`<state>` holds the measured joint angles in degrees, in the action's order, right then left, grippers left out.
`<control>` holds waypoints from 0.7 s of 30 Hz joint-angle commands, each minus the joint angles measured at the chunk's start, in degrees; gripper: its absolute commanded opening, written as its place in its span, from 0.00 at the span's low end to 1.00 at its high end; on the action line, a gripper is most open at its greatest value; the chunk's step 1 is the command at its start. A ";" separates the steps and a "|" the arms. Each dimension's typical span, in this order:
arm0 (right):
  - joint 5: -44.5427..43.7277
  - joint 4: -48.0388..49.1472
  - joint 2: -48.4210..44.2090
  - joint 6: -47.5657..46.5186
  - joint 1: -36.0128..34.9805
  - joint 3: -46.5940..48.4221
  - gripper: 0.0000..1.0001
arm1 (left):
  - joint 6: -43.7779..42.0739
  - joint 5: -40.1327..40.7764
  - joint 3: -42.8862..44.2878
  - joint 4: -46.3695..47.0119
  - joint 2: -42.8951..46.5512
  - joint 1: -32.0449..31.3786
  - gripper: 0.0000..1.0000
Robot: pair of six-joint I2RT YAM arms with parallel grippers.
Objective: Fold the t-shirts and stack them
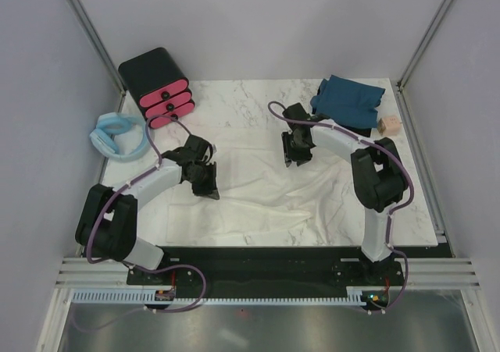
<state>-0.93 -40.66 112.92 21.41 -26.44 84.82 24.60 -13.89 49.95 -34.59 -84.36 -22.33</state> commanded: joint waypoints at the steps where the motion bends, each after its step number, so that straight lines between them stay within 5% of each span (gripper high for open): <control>1: -2.06 1.11 2.56 -0.75 -0.81 -1.14 0.46 | 1.15 4.56 0.41 -1.26 -1.42 0.00 0.02; 21: -0.66 -2.05 10.74 1.17 -5.64 5.71 0.31 | 3.35 13.01 2.51 -11.54 -4.06 2.37 0.02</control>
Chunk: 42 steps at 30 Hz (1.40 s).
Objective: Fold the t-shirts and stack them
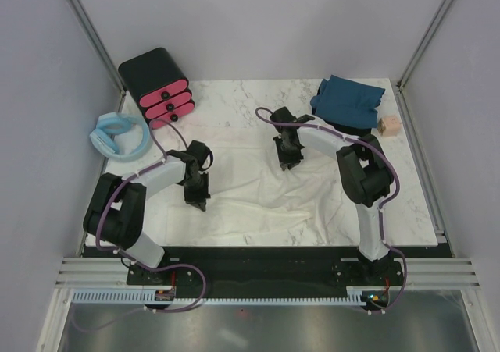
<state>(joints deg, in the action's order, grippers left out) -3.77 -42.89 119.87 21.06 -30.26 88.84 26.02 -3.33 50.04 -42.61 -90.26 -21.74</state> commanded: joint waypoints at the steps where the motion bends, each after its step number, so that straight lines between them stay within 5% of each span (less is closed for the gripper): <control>1: 2.28 0.01 4.22 1.70 -1.99 2.12 0.31 | 1.67 2.63 2.60 -3.88 1.75 2.22 0.02; 11: 2.02 -0.61 4.49 4.52 -3.49 3.71 0.34 | -1.76 2.03 5.41 -7.22 1.84 11.00 0.02; 15: -2.20 -0.79 1.60 4.25 -3.31 3.97 0.49 | -3.08 -3.68 8.31 -7.22 2.71 11.37 0.02; 17: -5.00 -0.79 -2.53 3.82 -3.31 4.06 0.50 | -3.26 -5.45 10.16 -7.14 4.30 11.37 0.14; 21: -7.57 -2.19 -9.65 2.94 -3.23 4.50 0.51 | -4.13 -9.75 13.06 -7.57 5.44 11.37 0.21; 31: -9.86 -9.75 -29.40 11.53 -3.23 -13.13 0.50 | -6.25 -15.83 15.71 -12.67 5.36 5.85 0.22; 42: 0.77 -23.10 -50.86 24.64 -3.66 -23.44 0.53 | -2.99 -11.96 14.38 -10.91 5.27 1.61 0.21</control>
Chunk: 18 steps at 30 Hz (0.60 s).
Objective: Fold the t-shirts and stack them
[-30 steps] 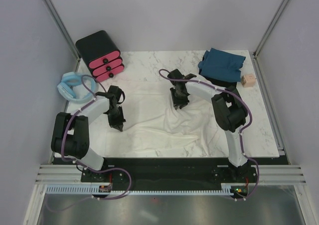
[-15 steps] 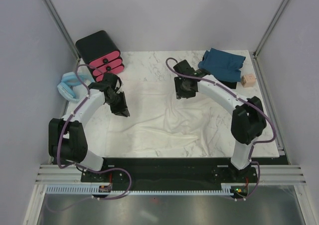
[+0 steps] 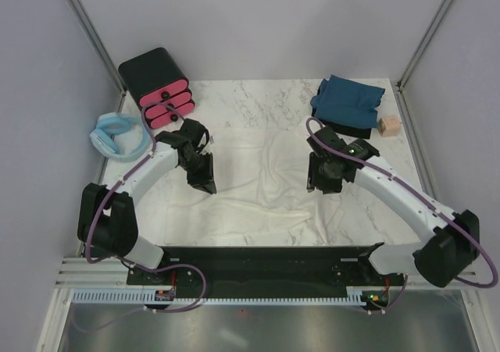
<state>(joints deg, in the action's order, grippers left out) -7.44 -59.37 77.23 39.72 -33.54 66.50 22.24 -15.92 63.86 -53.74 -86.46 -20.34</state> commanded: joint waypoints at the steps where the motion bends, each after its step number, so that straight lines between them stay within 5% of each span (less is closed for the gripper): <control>1: 5.06 -9.07 -9.11 6.15 -0.47 -1.81 0.53 | 0.44 0.37 0.66 0.21 0.86 0.12 0.21; 9: 5.07 -13.23 -23.42 12.21 -2.67 -14.80 0.58 | -1.06 -0.16 0.57 0.38 0.41 0.12 0.19; 18: 1.63 -9.63 -26.96 13.45 -4.34 -19.12 0.59 | -0.71 -0.42 1.88 -0.67 1.46 0.12 0.19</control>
<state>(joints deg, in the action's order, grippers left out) -4.82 -71.57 50.50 50.98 -37.58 48.36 22.20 -15.57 63.86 -53.74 -86.63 -20.27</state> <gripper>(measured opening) 0.591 0.194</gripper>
